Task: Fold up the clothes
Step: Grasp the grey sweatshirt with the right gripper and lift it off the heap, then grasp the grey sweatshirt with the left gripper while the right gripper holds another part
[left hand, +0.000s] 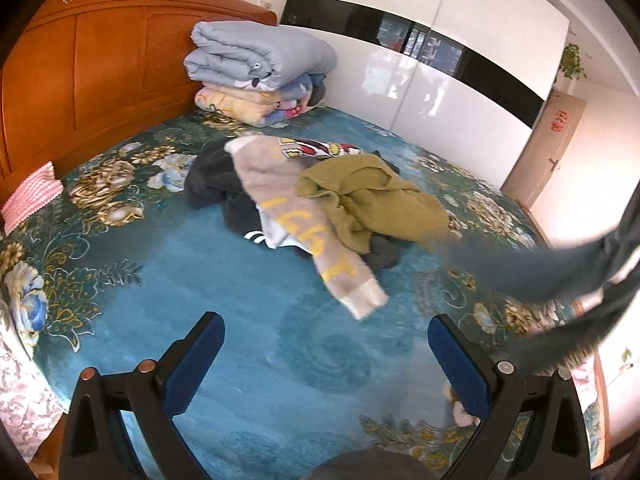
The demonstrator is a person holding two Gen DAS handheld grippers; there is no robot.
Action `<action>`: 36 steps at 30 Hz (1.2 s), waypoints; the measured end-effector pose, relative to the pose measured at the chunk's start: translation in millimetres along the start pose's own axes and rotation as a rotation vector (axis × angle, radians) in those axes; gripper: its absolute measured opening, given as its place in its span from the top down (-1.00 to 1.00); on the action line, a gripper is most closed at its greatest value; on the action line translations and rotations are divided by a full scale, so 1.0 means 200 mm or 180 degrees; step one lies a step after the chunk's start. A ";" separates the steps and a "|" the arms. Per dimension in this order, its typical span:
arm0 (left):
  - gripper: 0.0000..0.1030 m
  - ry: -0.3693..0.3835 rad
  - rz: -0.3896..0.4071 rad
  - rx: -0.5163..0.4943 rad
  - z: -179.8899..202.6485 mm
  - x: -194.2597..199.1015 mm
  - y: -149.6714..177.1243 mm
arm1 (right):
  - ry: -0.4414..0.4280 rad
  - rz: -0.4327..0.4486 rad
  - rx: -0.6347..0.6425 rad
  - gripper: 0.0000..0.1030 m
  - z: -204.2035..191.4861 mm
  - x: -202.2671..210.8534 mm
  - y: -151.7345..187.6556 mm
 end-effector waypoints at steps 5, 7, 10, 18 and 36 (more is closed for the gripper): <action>-1.00 -0.0074 -0.0002 0.0011 -0.05 0.08 0.03 | -0.0212 -0.0772 -0.0007 0.73 -0.19 -0.40 0.45; -1.00 -0.0155 0.0004 0.0073 -0.11 0.13 0.04 | -0.0331 -0.1124 -0.0180 0.73 -0.24 -0.61 0.67; -1.00 -0.0314 0.0022 0.0192 -0.23 0.19 0.05 | -0.0525 -0.1464 -0.0320 0.73 -0.40 -0.87 0.95; -1.00 -0.0685 -0.0033 0.0860 -0.61 0.30 0.16 | -0.1017 -0.2641 -0.0337 0.73 -0.90 -1.42 1.85; -0.98 0.0163 -0.0834 0.2346 -0.86 -0.50 0.41 | -0.1245 -0.3435 0.0296 0.02 -0.79 -1.44 2.79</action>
Point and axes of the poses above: each gripper's, at about its wrist camera, not at the fingertips, and x roughly against the way its jaws point, z to its right, y to its underside, the point moved 5 cm from there along -x, roughly the way its jaws point, and after that the axes turned 9 degrees about -x, right-handed, at the moved point
